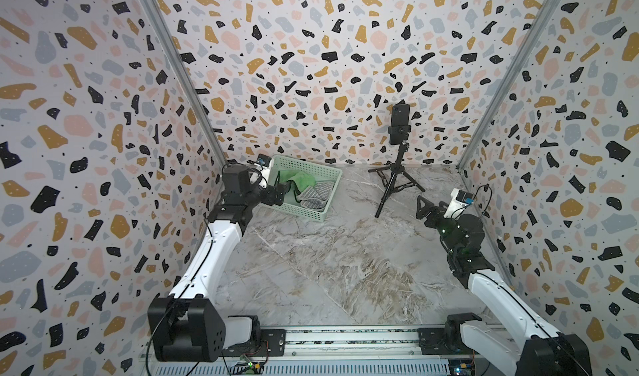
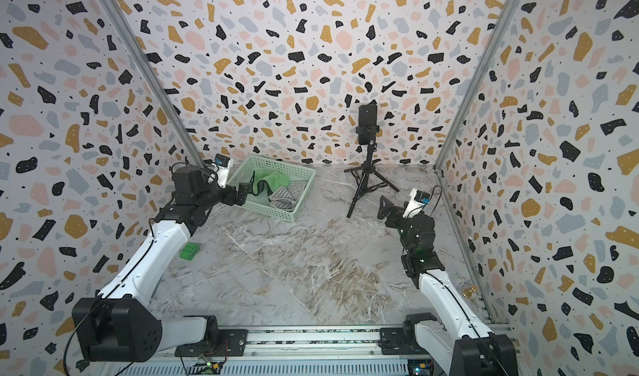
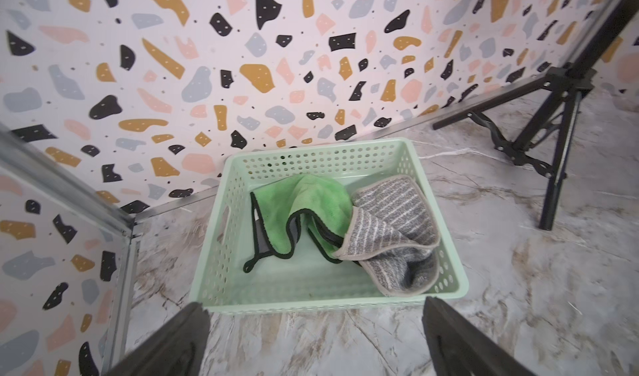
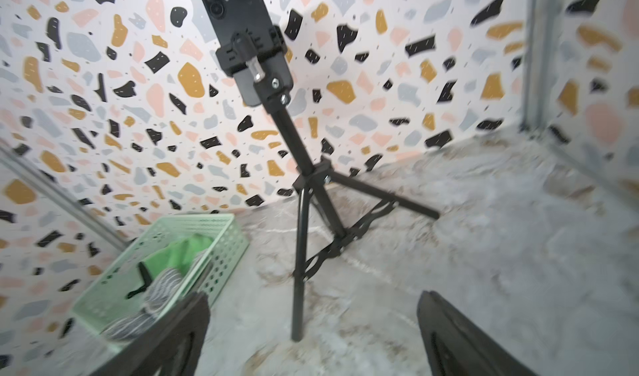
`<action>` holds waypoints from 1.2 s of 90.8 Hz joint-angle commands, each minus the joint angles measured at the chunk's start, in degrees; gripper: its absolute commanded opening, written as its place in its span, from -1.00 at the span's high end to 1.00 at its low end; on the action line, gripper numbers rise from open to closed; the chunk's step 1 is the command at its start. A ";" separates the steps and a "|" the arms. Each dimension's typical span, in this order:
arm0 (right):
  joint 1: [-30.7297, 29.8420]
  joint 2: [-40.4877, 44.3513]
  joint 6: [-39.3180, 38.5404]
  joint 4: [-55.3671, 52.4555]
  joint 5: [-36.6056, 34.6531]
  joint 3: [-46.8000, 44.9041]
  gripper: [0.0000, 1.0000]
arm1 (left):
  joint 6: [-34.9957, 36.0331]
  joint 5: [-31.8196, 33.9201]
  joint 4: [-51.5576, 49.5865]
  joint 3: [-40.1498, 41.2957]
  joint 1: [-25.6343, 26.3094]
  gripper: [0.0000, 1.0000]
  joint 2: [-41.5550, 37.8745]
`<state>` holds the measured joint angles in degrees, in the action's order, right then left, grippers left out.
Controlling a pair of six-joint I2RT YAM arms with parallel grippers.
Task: Fold the square dishcloth
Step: Pick up the cleaning item from the bin.
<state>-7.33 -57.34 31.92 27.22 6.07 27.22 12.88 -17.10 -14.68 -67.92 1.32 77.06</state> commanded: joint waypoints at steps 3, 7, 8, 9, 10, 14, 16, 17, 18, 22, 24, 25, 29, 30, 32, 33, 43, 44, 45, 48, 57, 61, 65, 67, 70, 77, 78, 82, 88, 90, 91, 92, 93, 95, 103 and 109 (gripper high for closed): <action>-6.14 -7.43 2.22 -18.38 2.72 10.50 -1.00 | 3.73 -3.28 -16.84 -9.96 0.79 -1.00 11.32; -10.36 -8.86 0.04 -22.29 -3.68 12.20 -0.99 | 2.75 -2.51 -18.79 -14.71 0.87 -1.00 15.67; -11.45 -9.11 -0.21 -22.60 -5.05 12.40 -0.99 | 2.36 -2.42 -19.06 -15.80 0.87 -1.00 16.77; -12.43 -9.37 -0.38 -23.07 -6.70 12.54 -0.99 | 2.08 -2.37 -19.46 -16.83 0.92 -1.00 17.62; -13.27 -9.63 -0.42 -23.52 -8.10 12.70 -0.99 | 1.76 -2.34 -19.84 -17.87 0.94 -1.00 18.76; -16.05 -10.64 -0.50 -24.78 -11.89 13.25 -0.99 | 0.65 -2.55 -21.68 -21.57 1.01 -1.00 23.00; -17.25 -11.09 -0.71 -24.88 -13.37 13.44 -0.99 | -0.10 -2.71 -22.05 -23.10 1.04 -1.00 24.40; -18.10 -11.37 -0.80 -24.95 -14.11 13.59 -0.99 | -0.51 -2.73 -22.10 -23.73 1.05 -1.00 25.35; -18.52 -11.78 -0.89 -25.12 -14.75 13.70 -0.99 | -0.85 -2.79 -22.08 -24.31 1.09 -1.00 26.31; -21.25 -13.17 -1.15 -25.92 -17.59 14.33 -0.99 | -2.45 -2.82 -21.72 -26.09 1.25 -1.00 29.18; -22.89 -13.75 -1.49 -26.06 -18.88 14.70 -0.99 | -2.89 -2.82 -21.45 -26.93 1.45 -0.99 30.32; -23.46 -14.15 -1.59 -26.12 -19.28 14.92 -0.98 | -3.10 -2.79 -21.36 -27.40 1.51 -0.99 30.86; -25.90 -15.62 -1.88 -27.01 -21.35 15.89 -0.94 | -3.59 -2.86 -21.20 -29.19 1.83 -0.95 33.13; -26.47 -16.01 -1.87 -27.20 -21.88 16.13 -0.93 | -3.75 -2.81 -21.23 -29.68 1.92 -0.95 33.67; -27.15 -16.47 -1.82 -27.39 -22.32 16.29 -0.92 | -4.05 -2.51 -21.48 -30.64 2.17 -0.93 34.80; -27.70 -16.87 -1.80 -27.44 -22.63 16.42 -0.91 | -4.07 -2.46 -21.55 -31.15 2.27 -0.93 35.39; -33.19 -20.36 -1.61 -26.14 -24.49 16.90 -0.82 | -3.53 -0.20 -23.24 -36.54 3.33 -0.85 40.66; -33.72 -20.66 -1.61 -25.76 -24.77 16.85 -0.82 | -3.46 0.10 -23.35 -37.13 3.42 -0.84 41.04; -34.15 -20.99 -1.60 -25.44 -24.91 16.79 -0.82 | -3.43 0.25 -23.50 -37.60 3.47 -0.82 41.40; -35.23 -21.99 -1.68 -24.46 -25.14 16.59 -0.80 | -3.37 0.60 -23.81 -38.97 3.58 -0.78 42.80; -37.03 -24.05 -1.30 -22.13 -24.31 16.19 -0.77 | -4.96 0.50 -22.95 -41.75 3.67 -0.65 46.31; -37.35 -24.56 -1.26 -21.55 -23.42 16.04 -0.75 | -5.68 0.11 -22.17 -42.25 3.69 -0.58 47.47; -37.77 -24.77 -1.25 -20.69 -23.22 15.60 -0.73 | -6.29 0.06 -21.41 -42.59 3.84 -0.50 48.43; -38.00 -24.82 -1.36 -20.12 -23.10 15.30 -0.73 | -6.42 0.21 -21.15 -42.74 3.97 -0.48 48.91; -38.21 -24.83 -1.54 -19.33 -22.91 14.87 -0.72 | -6.58 0.76 -20.75 -43.13 4.22 -0.46 49.43; -38.77 -24.92 -2.19 -18.39 -22.87 14.64 -0.71 | -7.79 1.76 -20.30 -44.78 4.39 -0.40 51.13; -38.88 -24.92 -2.33 -18.19 -22.95 14.58 -0.71 | -7.96 1.83 -20.39 -45.30 4.43 -0.39 51.51; -39.33 -25.04 -2.95 -17.36 -23.09 14.40 -0.70 | -8.92 2.20 -21.52 -47.23 4.39 -0.32 52.89; -39.82 -25.31 -3.44 -16.85 -23.28 14.47 -0.69 | -10.19 2.70 -23.66 -50.93 4.43 -0.14 55.47; -39.99 -25.39 -3.69 -16.68 -23.29 14.51 -0.68 | -10.72 2.76 -24.42 -52.23 4.40 -0.07 56.40; -40.10 -25.38 -3.79 -16.63 -23.29 14.47 -0.67 | -10.88 2.81 -24.69 -52.84 4.40 -0.03 56.87; -40.20 -25.42 -3.88 -16.57 -23.34 14.46 -0.67 | -11.09 2.79 -25.00 -53.50 4.39 0.01 57.10; -40.30 -25.48 -3.97 -16.53 -23.40 14.49 -0.67 | -11.28 2.79 -25.25 -54.05 4.39 0.06 57.48; -40.48 -25.46 -4.24 -16.35 -23.58 14.49 -0.65 | -11.52 2.71 -25.60 -54.95 4.43 0.15 58.11; -41.79 -25.45 -5.90 -15.38 -24.74 14.52 -0.60 | -12.23 2.09 -25.73 -56.20 4.48 0.65 58.65; -42.71 -25.66 -7.12 -14.95 -25.75 14.58 -0.56 | -12.27 1.60 -24.91 -55.64 4.48 1.00 57.30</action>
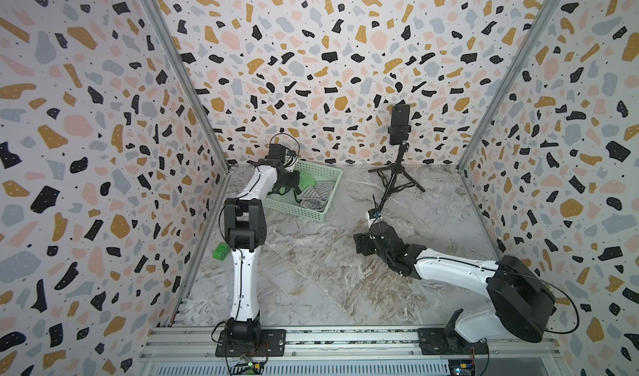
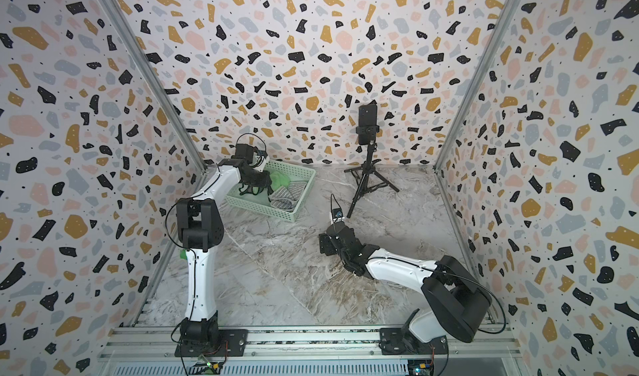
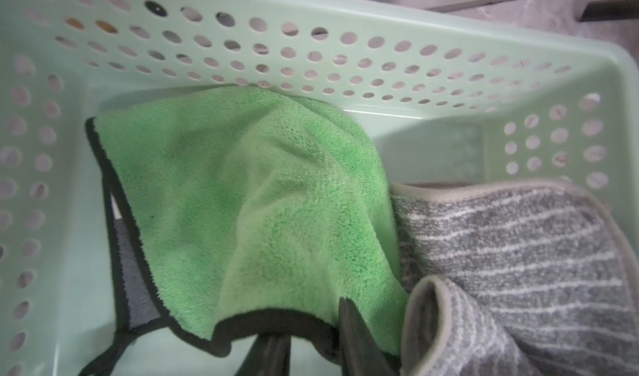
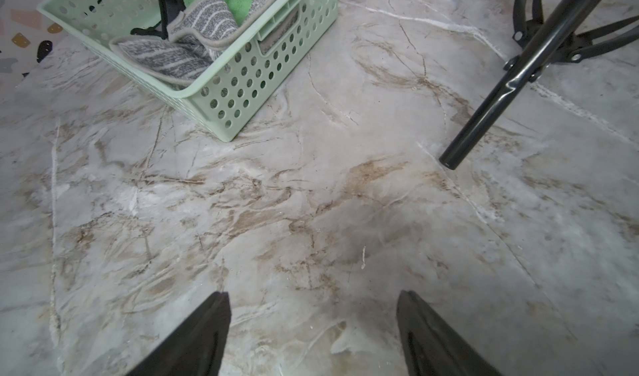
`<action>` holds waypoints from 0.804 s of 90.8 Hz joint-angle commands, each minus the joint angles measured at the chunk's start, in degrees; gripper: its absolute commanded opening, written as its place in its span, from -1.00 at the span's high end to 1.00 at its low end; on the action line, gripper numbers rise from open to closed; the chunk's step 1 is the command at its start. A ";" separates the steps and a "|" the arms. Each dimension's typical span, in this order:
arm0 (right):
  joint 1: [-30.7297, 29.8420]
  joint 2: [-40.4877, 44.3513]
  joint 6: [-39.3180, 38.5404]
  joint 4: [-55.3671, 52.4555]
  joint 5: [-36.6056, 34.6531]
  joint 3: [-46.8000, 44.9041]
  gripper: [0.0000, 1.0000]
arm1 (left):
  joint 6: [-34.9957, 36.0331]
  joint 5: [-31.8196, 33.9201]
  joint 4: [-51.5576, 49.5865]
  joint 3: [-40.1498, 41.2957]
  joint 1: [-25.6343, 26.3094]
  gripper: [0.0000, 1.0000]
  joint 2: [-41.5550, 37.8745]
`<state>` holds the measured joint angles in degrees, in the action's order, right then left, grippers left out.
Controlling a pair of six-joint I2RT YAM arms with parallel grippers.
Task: Fold the square dishcloth
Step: Pick up the cleaning item from the bin.
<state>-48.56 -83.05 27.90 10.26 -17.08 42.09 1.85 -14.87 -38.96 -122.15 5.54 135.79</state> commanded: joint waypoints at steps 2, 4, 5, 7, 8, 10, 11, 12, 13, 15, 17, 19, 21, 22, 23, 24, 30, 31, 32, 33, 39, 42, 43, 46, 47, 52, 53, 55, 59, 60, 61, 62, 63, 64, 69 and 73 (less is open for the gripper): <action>-1.68 -0.08 -3.31 2.08 -2.74 -0.23 -0.55 | -1.17 -0.65 -0.25 -1.07 0.26 1.00 -2.04; -1.84 -0.18 -3.32 2.10 -2.75 -0.18 -0.54 | -1.04 -0.67 0.09 -0.74 0.26 1.00 -2.59; -1.87 -0.23 -3.35 2.11 -2.77 -0.17 -0.53 | -0.83 -0.63 0.19 -0.56 0.26 1.00 -3.14; -1.95 -0.31 -3.37 2.19 -2.82 -0.10 -0.53 | -0.38 -0.67 0.42 -0.26 0.30 1.00 -4.01; -1.97 -0.38 -3.33 2.21 -2.85 -0.09 -0.52 | -0.24 -0.63 0.48 -0.10 0.33 1.00 -4.38; -2.04 -0.43 -3.41 2.22 -2.86 -0.05 -0.52 | 0.25 -0.45 0.60 0.18 0.39 1.00 -5.53; -2.10 -0.49 -3.39 2.22 -2.91 -0.02 -0.51 | 0.43 -0.39 0.75 0.30 0.46 1.00 -6.01; -2.09 -0.56 -3.52 2.26 -2.98 -0.05 -0.51 | 0.52 -0.27 0.87 0.53 0.49 1.00 -6.48; -2.17 -0.59 -3.58 2.24 -3.06 -0.06 -0.51 | 0.70 -0.17 0.93 0.70 0.46 1.00 -7.15; -2.23 -0.68 -3.76 2.22 -3.20 0.04 -0.51 | 1.18 -0.09 1.17 1.21 0.44 1.00 -8.16; -2.35 -0.71 -3.96 2.24 -3.44 0.02 -0.50 | 1.66 -0.12 1.45 1.72 0.44 1.00 -9.04; -2.45 -0.69 -4.09 2.16 -3.58 0.06 -0.50 | 2.06 -0.23 1.79 2.30 0.44 1.00 -10.65; -2.47 -0.64 -4.20 2.14 -3.93 0.03 -0.50 | 2.47 -0.37 2.07 3.04 0.44 1.00 -11.93; -2.53 -0.63 -4.23 2.05 -4.01 0.02 -0.50 | 2.82 -0.40 2.23 3.45 0.44 1.00 -12.86; -2.57 -0.54 -4.29 2.04 -4.10 0.06 -0.50 | 3.12 -0.45 2.45 3.87 0.44 1.00 -13.50; -2.63 -0.45 -4.36 2.04 -4.19 0.04 -0.50 | 3.27 -0.48 2.64 4.30 0.44 1.00 -14.04; -2.83 0.13 -4.65 2.09 -4.53 -0.14 -0.49 | 4.05 -1.34 4.20 7.60 0.44 1.00 -19.52; -2.85 0.24 -4.68 2.11 -4.62 -0.19 -0.49 | 4.18 -1.36 4.53 8.27 0.44 1.00 -20.35; -2.90 0.42 -4.73 2.12 -4.63 -0.27 -0.49 | 4.28 -1.51 4.78 8.96 0.44 1.00 -20.98; -2.92 0.60 -4.80 2.17 -4.63 -0.30 -0.49 | 4.34 -1.62 5.22 9.57 0.44 1.00 -22.09; -3.06 1.41 -5.26 2.66 -4.96 -0.74 -0.49 | 4.60 -2.49 7.20 13.20 0.44 1.00 -27.49; -3.12 1.83 -5.45 2.80 -5.14 -0.96 -0.49 | 4.65 -2.48 7.79 14.77 0.45 1.00 -29.51; -3.16 1.96 -5.56 2.86 -5.24 -1.04 -0.49 | 4.61 -2.50 7.90 15.24 0.44 1.00 -30.09; -3.17 2.39 -5.84 3.02 -5.54 -1.28 -0.49 | 4.65 -2.65 8.01 16.29 0.44 1.00 -32.42; -3.19 2.55 -5.93 3.10 -5.61 -1.34 -0.49 | 4.61 -2.72 7.97 16.66 0.44 1.00 -33.13; -3.29 3.36 -6.27 3.73 -5.98 -1.94 -0.50 | 4.86 -2.79 7.77 18.31 0.44 1.00 -36.05; -3.34 3.47 -6.41 3.90 -6.09 -2.06 -0.51 | 4.89 -2.88 7.85 18.73 0.44 1.00 -36.74; -3.44 3.85 -6.64 4.26 -6.27 -2.33 -0.52 | 4.96 -3.12 8.16 19.72 0.44 1.00 -38.30; -3.52 4.55 -7.09 5.20 -6.43 -2.92 -0.55 | 5.09 -3.31 9.37 21.94 0.44 1.00 -40.93; -3.58 4.73 -7.26 5.42 -6.45 -3.08 -0.55 | 5.09 -3.31 9.75 22.56 0.44 1.00 -41.60; -3.66 4.86 -7.38 5.58 -6.55 -3.20 -0.56 | 5.09 -3.32 10.16 23.36 0.44 1.00 -42.29; -3.66 4.98 -7.49 5.74 -6.56 -3.35 -0.56 | 5.10 -3.36 10.45 24.02 0.48 1.00 -42.98; -3.74 5.16 -7.63 5.96 -6.56 -3.47 -0.56 | 5.10 -3.34 10.73 24.65 0.46 1.00 -43.81; -3.78 5.34 -7.75 6.15 -6.60 -3.57 -0.57 | 5.05 -3.42 11.31 25.28 0.45 1.00 -44.58; -4.07 6.08 -8.60 7.10 -6.68 -4.14 -0.59 | 5.09 -3.45 13.27 28.43 0.51 1.00 -47.82; -4.59 6.77 -9.65 8.15 -6.86 -4.66 -0.61 | 5.20 -3.54 14.31 30.42 0.53 1.00 -50.36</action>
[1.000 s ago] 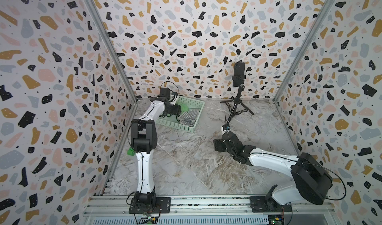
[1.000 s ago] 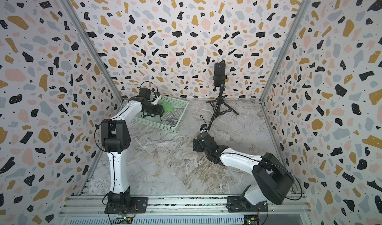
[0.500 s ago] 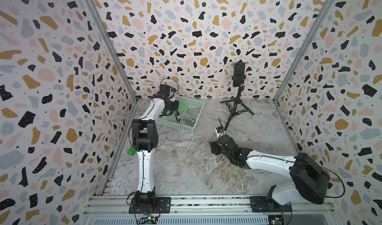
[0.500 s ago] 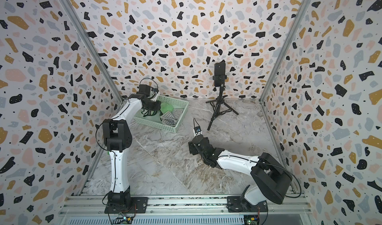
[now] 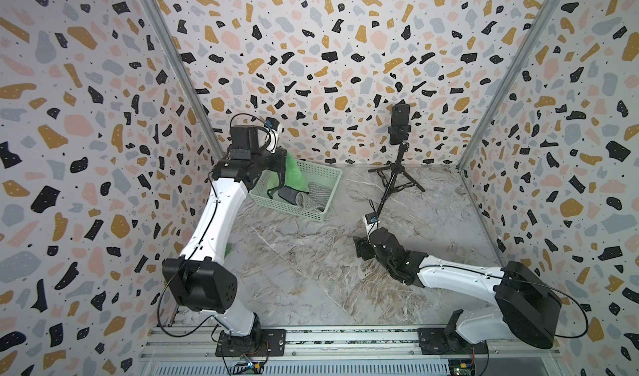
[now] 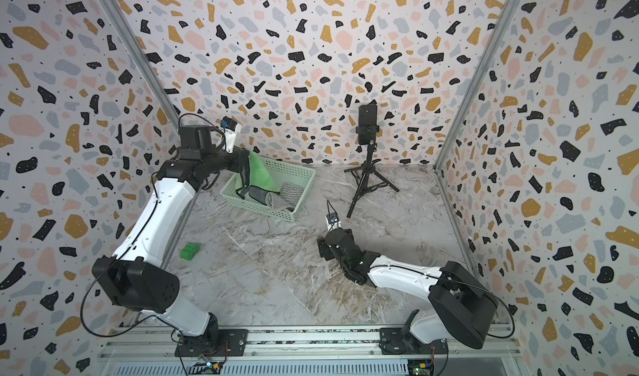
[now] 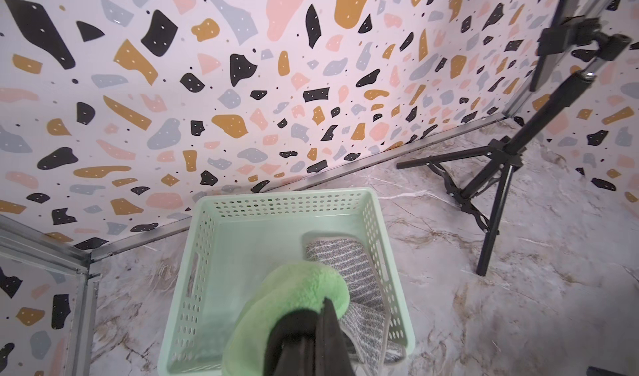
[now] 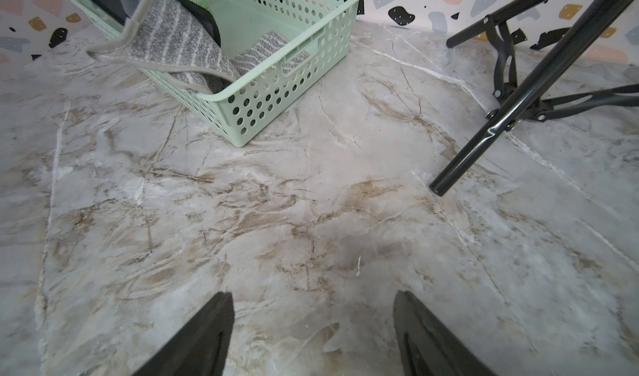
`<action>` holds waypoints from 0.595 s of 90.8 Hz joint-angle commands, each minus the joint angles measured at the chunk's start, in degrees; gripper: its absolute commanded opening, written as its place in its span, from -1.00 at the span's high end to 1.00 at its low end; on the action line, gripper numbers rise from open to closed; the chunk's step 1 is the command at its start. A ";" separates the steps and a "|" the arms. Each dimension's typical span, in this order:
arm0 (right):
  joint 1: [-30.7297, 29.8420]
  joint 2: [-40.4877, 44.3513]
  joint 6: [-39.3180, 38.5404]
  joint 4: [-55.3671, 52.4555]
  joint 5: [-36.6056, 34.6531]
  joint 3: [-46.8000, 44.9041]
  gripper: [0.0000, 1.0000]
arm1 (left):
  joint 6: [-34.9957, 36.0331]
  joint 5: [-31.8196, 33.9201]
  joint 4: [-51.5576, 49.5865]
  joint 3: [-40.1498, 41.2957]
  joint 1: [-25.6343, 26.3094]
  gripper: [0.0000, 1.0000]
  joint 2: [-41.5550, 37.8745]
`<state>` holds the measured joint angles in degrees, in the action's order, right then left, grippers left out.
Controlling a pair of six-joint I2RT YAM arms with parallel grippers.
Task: Fold the square dishcloth
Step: Pick up the cleaning item from the bin.
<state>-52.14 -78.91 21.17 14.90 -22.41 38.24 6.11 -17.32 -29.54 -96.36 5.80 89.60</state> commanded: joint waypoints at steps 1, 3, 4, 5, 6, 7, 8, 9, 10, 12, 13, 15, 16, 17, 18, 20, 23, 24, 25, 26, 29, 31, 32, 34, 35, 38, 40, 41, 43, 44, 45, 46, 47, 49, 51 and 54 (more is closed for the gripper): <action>-1.20 2.81 -3.30 3.76 -1.42 -0.94 -0.61 | 0.93 -1.16 5.04 5.01 0.27 1.00 -4.66; -1.58 3.15 -3.91 4.40 -1.23 -1.23 -0.62 | 0.99 -1.23 5.09 5.71 0.31 1.00 -5.63; -1.70 3.29 -4.41 4.68 -1.14 -1.32 -0.62 | 1.09 -1.36 5.01 5.95 0.33 1.00 -6.22; -2.03 3.61 -4.88 5.22 -1.10 -1.45 -0.62 | 1.09 -1.42 4.84 6.20 0.34 1.00 -6.74; -2.23 3.91 -5.29 5.67 -1.08 -1.57 -0.63 | 1.10 -1.59 4.62 6.36 0.34 1.00 -7.08; -2.51 4.10 -5.71 6.11 -1.06 -1.71 -0.64 | 1.10 -1.71 4.29 6.49 0.35 1.00 -7.65; -2.87 4.29 -6.28 6.50 -0.97 -1.87 -0.64 | 1.10 -1.78 4.04 6.69 0.35 1.00 -7.93; -3.14 4.55 -6.82 6.92 -0.88 -1.99 -0.65 | 1.01 -2.07 3.69 6.83 0.35 1.00 -8.56; -3.58 4.82 -7.36 7.22 -0.75 -2.14 -0.65 | 0.97 -2.22 3.35 7.03 0.39 1.00 -9.05; -4.31 5.31 -8.40 7.93 -0.76 -2.41 -0.66 | 1.00 -2.79 2.71 7.36 0.43 1.00 -9.90; -4.65 5.59 -8.81 8.47 -0.82 -2.57 -0.67 | 0.96 -3.11 2.50 7.61 0.43 1.00 -10.51; -5.69 6.00 -10.34 9.58 -1.02 -2.91 -0.68 | 0.87 -3.58 2.04 8.18 0.44 1.00 -11.62; -6.40 6.16 -11.01 10.44 -1.08 -3.08 -0.69 | 0.76 -3.94 1.95 8.50 0.44 1.00 -12.16; -7.01 6.33 -11.69 11.17 -1.28 -3.26 -0.69 | 0.71 -4.21 1.90 8.92 0.44 1.00 -12.74; -7.58 6.50 -12.39 11.85 -1.52 -3.43 -0.70 | 0.64 -4.47 1.88 9.40 0.44 1.00 -13.51; -8.38 6.69 -14.01 13.28 -1.98 -3.61 -0.71 | 0.59 -5.00 2.08 10.30 0.44 1.00 -14.46; -11.01 6.93 -15.78 14.82 -2.53 -3.91 -0.72 | 0.53 -5.27 2.54 11.80 0.58 1.00 -16.74; -11.64 6.93 -16.41 15.21 -2.63 -3.93 -0.73 | 0.46 -5.31 2.81 12.29 0.60 1.00 -17.22; -12.05 6.93 -16.72 15.63 -2.67 -3.90 -0.73 | 0.38 -5.29 3.08 12.75 0.65 1.00 -18.17; -12.43 6.93 -17.32 15.92 -2.70 -3.80 -0.73 | 0.35 -5.28 3.30 13.20 0.67 1.00 -19.04; -13.83 6.82 -18.55 16.16 -2.87 -3.11 -0.74 | 0.23 -5.16 4.01 14.52 0.75 1.00 -21.28; -14.85 6.73 -19.08 15.81 -3.00 -2.41 -0.74 | 0.22 -5.06 4.46 15.21 0.78 1.00 -22.47; -15.32 6.70 -19.29 15.62 -3.17 -1.87 -0.74 | 0.22 -4.99 4.65 15.53 0.79 1.00 -23.21; -16.19 6.61 -19.78 14.79 -3.41 -0.87 -0.74 | 0.29 -5.11 4.79 15.99 0.79 1.00 -24.20; -16.70 6.64 -19.99 14.41 -3.46 -0.39 -0.74 | 0.43 -5.10 4.86 16.18 0.79 1.00 -24.82; -17.89 6.40 -20.78 13.35 -3.50 1.27 -0.74 | 0.75 -5.27 4.79 16.73 0.87 1.00 -26.68; -18.83 6.23 -21.29 12.47 -3.75 2.31 -0.74 | 1.06 -5.38 4.65 17.01 0.92 1.00 -27.58; -19.25 6.14 -21.58 12.10 -3.98 2.87 -0.74 | 1.12 -5.45 4.48 17.09 0.94 1.00 -28.14; -20.07 6.05 -21.97 11.52 -4.49 4.16 -0.74 | 1.41 -5.69 4.01 17.24 0.96 1.00 -28.95; -20.48 5.92 -22.19 11.06 -4.66 4.76 -0.74 | 1.61 -5.83 3.59 17.25 1.01 1.00 -29.31; -21.00 5.81 -22.38 10.56 -4.75 5.36 -0.74 | 1.79 -6.07 3.38 17.21 1.03 1.00 -29.66; -21.43 5.71 -22.52 10.05 -4.79 5.97 -0.74 | 2.02 -6.20 2.84 17.19 1.04 1.00 -29.92; -21.78 5.66 -22.72 9.40 -4.81 6.59 -0.74 | 2.22 -6.48 2.57 17.13 1.09 1.00 -30.32; -22.30 5.49 -22.81 8.25 -4.65 8.01 -0.74 | 2.54 -7.06 1.37 16.98 1.13 1.00 -30.90; -22.83 5.23 -22.81 7.00 -4.41 9.25 -0.74 | 2.71 -7.58 0.20 16.81 1.14 1.00 -31.40; -23.30 4.82 -22.27 5.12 -4.21 11.15 -0.74 | 2.88 -8.29 -1.10 16.74 1.14 1.00 -32.25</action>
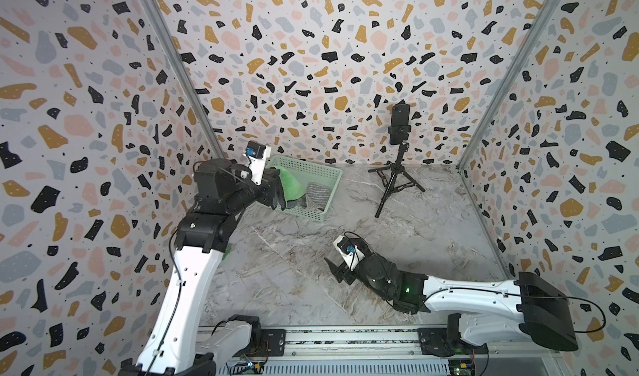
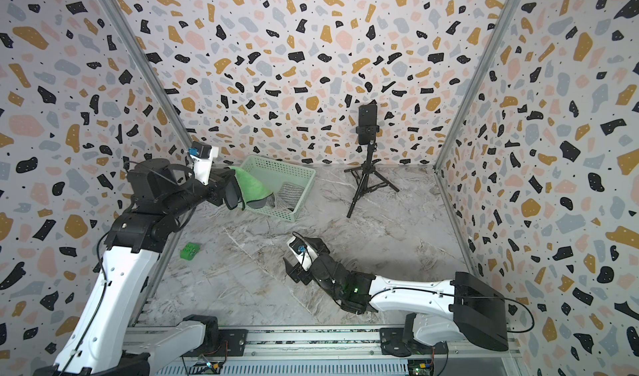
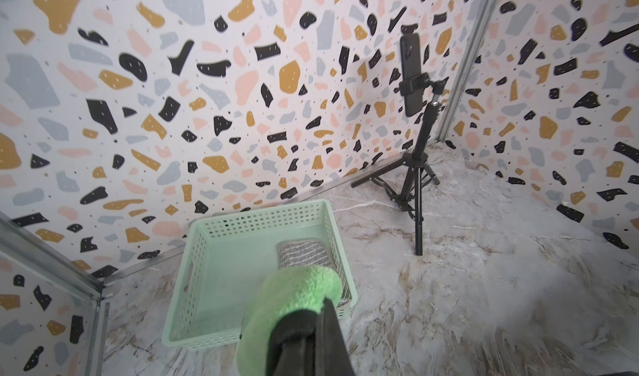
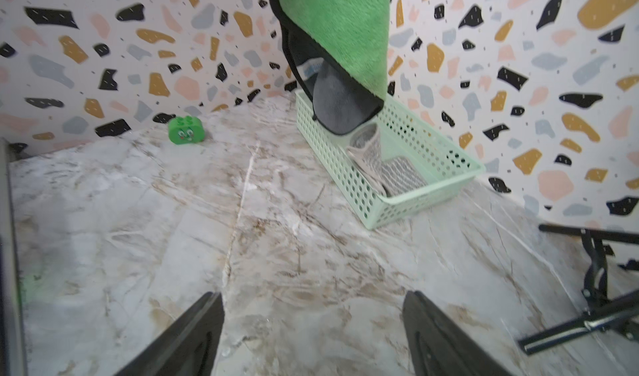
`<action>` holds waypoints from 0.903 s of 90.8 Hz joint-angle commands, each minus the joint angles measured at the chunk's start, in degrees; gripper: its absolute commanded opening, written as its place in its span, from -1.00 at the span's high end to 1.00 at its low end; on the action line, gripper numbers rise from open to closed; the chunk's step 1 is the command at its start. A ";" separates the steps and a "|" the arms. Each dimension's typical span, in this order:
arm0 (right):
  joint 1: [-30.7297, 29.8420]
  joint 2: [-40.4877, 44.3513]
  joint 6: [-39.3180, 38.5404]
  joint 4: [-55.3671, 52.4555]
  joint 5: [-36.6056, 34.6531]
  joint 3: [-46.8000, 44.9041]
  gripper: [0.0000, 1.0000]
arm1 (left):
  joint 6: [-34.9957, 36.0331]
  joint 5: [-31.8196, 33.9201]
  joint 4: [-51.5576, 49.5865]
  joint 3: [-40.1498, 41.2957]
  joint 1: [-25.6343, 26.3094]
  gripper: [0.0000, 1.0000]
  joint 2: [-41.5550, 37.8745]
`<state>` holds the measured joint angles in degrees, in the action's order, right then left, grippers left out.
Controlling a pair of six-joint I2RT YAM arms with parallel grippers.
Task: Fold the square dishcloth
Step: Pick up the cleaning item from the bin, then place the cleaning item at the center of the board.
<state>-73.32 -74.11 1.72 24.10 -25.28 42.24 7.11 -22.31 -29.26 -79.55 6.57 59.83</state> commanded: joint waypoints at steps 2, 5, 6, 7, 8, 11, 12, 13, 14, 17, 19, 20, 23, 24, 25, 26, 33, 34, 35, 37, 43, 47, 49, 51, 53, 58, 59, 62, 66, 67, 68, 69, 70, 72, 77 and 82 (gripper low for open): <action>-2.36 -0.27 -2.30 -4.94 -0.80 8.52 -0.74 | 2.10 -3.87 -2.33 -0.10 0.38 1.00 -2.98; -2.43 -0.66 -1.07 -6.66 -0.17 10.23 -0.74 | 2.23 -4.84 -3.52 -0.04 0.45 1.00 -3.79; -2.44 -0.85 -0.78 -7.12 0.11 10.71 -0.74 | 2.26 -5.11 -3.92 0.03 0.46 1.00 -3.95; -2.40 -1.03 -0.46 -7.48 0.39 11.18 -0.74 | 2.28 -5.29 -4.16 0.11 0.46 1.00 -4.16; -2.42 -1.21 -0.25 -7.79 0.88 11.67 -0.74 | 2.24 -5.47 -4.46 0.19 0.46 1.00 -4.53; -2.44 -1.63 0.19 -8.21 2.43 12.81 -0.73 | 2.28 -5.83 -5.20 0.49 0.46 1.00 -5.46; -2.49 -1.78 0.38 -8.24 2.82 13.10 -0.73 | 2.29 -5.91 -5.38 0.64 0.51 1.00 -5.75; -2.46 -1.94 0.61 -8.30 3.24 13.38 -0.73 | 2.29 -6.04 -5.51 0.81 0.53 1.00 -6.07; -2.50 -2.06 0.76 -8.38 3.54 13.70 -0.72 | 2.29 -6.15 -5.62 0.98 0.50 1.00 -6.59; -2.64 -2.41 1.49 -8.55 4.56 14.49 -0.71 | 2.25 -6.34 -6.08 1.50 0.47 1.00 -7.64; -2.69 -2.72 2.03 -8.72 5.20 15.05 -0.70 | 2.28 -6.48 -6.34 1.92 0.46 1.00 -8.57; -2.74 -2.80 2.31 -8.76 5.62 15.28 -0.69 | 2.24 -6.59 -6.47 2.15 0.51 1.00 -8.98; -2.90 -3.21 2.90 -8.80 7.00 15.92 -0.67 | 2.36 -6.94 -7.31 2.54 0.55 1.00 -9.94; -2.98 -3.35 3.14 -8.80 7.31 16.11 -0.66 | 2.46 -7.21 -7.71 2.64 0.55 1.00 -10.19; -3.06 -3.43 3.39 -8.80 7.72 16.33 -0.66 | 2.46 -7.48 -8.03 2.68 0.55 1.00 -10.40; -3.15 -3.51 3.65 -8.80 8.02 16.53 -0.65 | 2.51 -7.71 -8.46 2.75 0.55 1.00 -10.55; -4.08 -4.87 5.04 -9.00 9.48 17.92 -0.63 | 2.40 -9.64 -11.02 3.51 0.55 1.00 -11.61; -4.31 -5.07 5.22 -9.03 9.51 18.12 -0.63 | 2.34 -9.89 -11.23 3.74 0.55 1.00 -11.81; -4.52 -5.25 5.36 -9.05 9.53 18.31 -0.63 | 2.27 -10.27 -11.47 3.98 0.60 1.00 -11.96; -4.81 -5.70 5.70 -9.02 9.61 18.60 -0.63 | 2.22 -10.84 -11.73 4.56 0.56 1.00 -12.25; -5.56 -6.79 6.74 -8.82 9.53 19.33 -0.60 | 2.01 -12.61 -12.96 6.01 0.63 1.00 -12.94; -5.94 -7.50 7.80 -8.93 9.24 19.83 -0.57 | 1.98 -13.32 -13.70 6.89 0.64 1.00 -13.13; -6.11 -7.84 8.31 -9.16 8.81 20.10 -0.55 | 2.08 -13.61 -14.11 7.29 0.70 1.00 -13.22; -6.19 -8.17 8.83 -9.47 8.35 20.43 -0.53 | 2.13 -13.70 -14.44 7.65 0.72 1.00 -13.33; -6.30 -8.54 9.40 -9.80 7.62 20.69 -0.53 | 2.23 -13.72 -14.80 8.00 0.79 1.00 -13.34; -6.52 -9.16 10.67 -9.87 6.52 21.02 -0.52 | 2.58 -13.80 -15.57 8.98 0.94 1.00 -13.55; -6.64 -9.28 10.85 -9.69 6.49 20.99 -0.52 | 2.66 -13.85 -15.66 9.15 0.97 1.00 -13.62; -6.81 -9.64 11.27 -9.29 6.16 20.89 -0.52 | 2.75 -14.00 -16.00 9.68 1.03 1.00 -13.78; -7.08 -10.17 11.81 -8.81 5.59 20.86 -0.52 | 2.95 -14.47 -16.41 10.38 1.14 1.00 -14.03; -7.18 -10.31 11.99 -8.67 5.50 20.86 -0.52 | 2.97 -14.58 -16.47 10.51 1.15 1.00 -14.03; -7.23 -10.42 12.21 -8.56 5.55 20.86 -0.52 | 2.94 -14.73 -16.59 10.71 1.20 1.00 -14.08; -7.21 -10.52 12.46 -8.51 5.57 20.87 -0.52 | 2.97 -14.84 -16.70 10.85 1.23 1.00 -14.15; -7.24 -10.66 12.71 -8.39 5.67 20.82 -0.52 | 2.98 -14.95 -16.79 10.97 1.24 1.00 -14.23; -7.16 -10.92 13.21 -8.00 5.96 20.86 -0.52 | 2.97 -15.20 -16.91 11.27 1.32 1.00 -14.31; -7.21 -11.51 14.22 -7.39 6.71 21.16 -0.52 | 2.99 -15.60 -17.30 11.94 1.55 1.00 -14.58; -7.16 -12.33 15.10 -7.35 7.55 21.95 -0.50 | 2.76 -15.73 -17.23 12.71 1.68 1.00 -14.81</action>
<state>-80.27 -85.95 13.23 15.25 -18.00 61.19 9.41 -35.64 -46.96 -67.70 7.77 46.24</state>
